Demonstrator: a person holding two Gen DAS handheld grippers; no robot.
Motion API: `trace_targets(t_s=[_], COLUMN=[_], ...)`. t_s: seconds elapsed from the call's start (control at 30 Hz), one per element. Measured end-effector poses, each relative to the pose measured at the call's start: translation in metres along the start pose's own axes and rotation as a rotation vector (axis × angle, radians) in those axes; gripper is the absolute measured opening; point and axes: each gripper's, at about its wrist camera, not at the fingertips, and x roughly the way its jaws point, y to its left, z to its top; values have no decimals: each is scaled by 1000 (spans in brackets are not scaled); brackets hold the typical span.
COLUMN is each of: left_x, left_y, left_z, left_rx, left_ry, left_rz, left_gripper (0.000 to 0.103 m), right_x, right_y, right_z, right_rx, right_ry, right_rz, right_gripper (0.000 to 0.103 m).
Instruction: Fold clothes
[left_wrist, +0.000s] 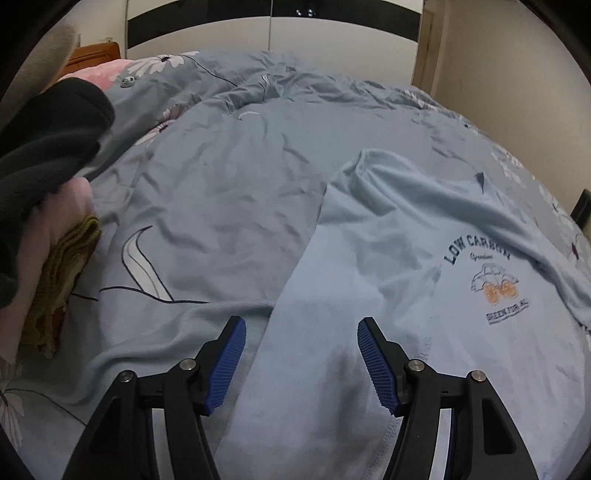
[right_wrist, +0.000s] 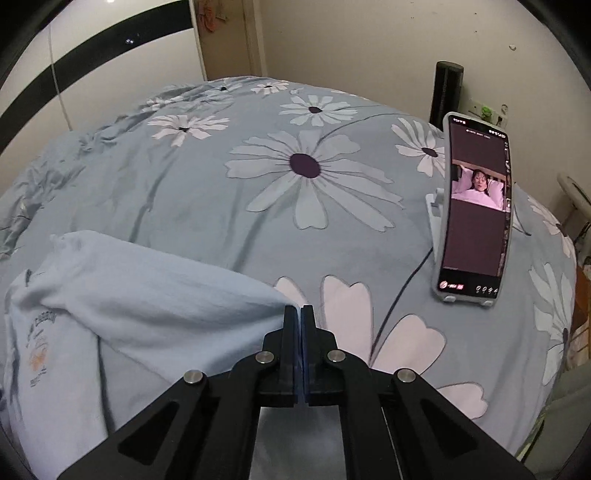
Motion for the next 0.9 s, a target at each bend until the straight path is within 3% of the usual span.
trace_targets(t_s=[0.03, 0.1, 0.13, 0.17, 0.27, 0.33, 0.4, 0.6, 0.7, 0.9], left_x=[3, 10, 13, 16, 22, 25, 24, 22, 19, 7], left_y=[-2, -4, -5, -6, -4, -2, -2, -5, -4, 6], left_z=[-1, -2, -2, -3, -5, -7, -8, -12, -10, 2], left_rx=[8, 19, 24, 27, 14, 3, 12, 39, 54, 69], left_ry=[7, 20, 27, 33, 51, 65, 66, 67, 60, 21], left_rz=[2, 9, 14, 18, 16, 5, 1, -12, -15, 1], left_gripper=[67, 67, 67, 67, 65, 58, 44, 15, 7, 4], right_x=[-5, -19, -27, -37, -63, -75, -87, -98, -95, -84], right_y=[1, 6, 9, 13, 29, 40, 55, 98, 114, 124], right_z=[-1, -4, -5, -5, -7, -9, -14, -35, -47, -63], right_rx=[-7, -25, -34, -45, -87, -114, -147, -233, -273, -268], right_ry=[-6, -35, -61, -94, -157, -176, -185, -164, -144, -92], right_rz=[3, 1, 3, 12, 59, 92, 129, 216, 244, 275], right_gripper=[7, 27, 42, 49, 50, 51, 51, 51, 51, 51])
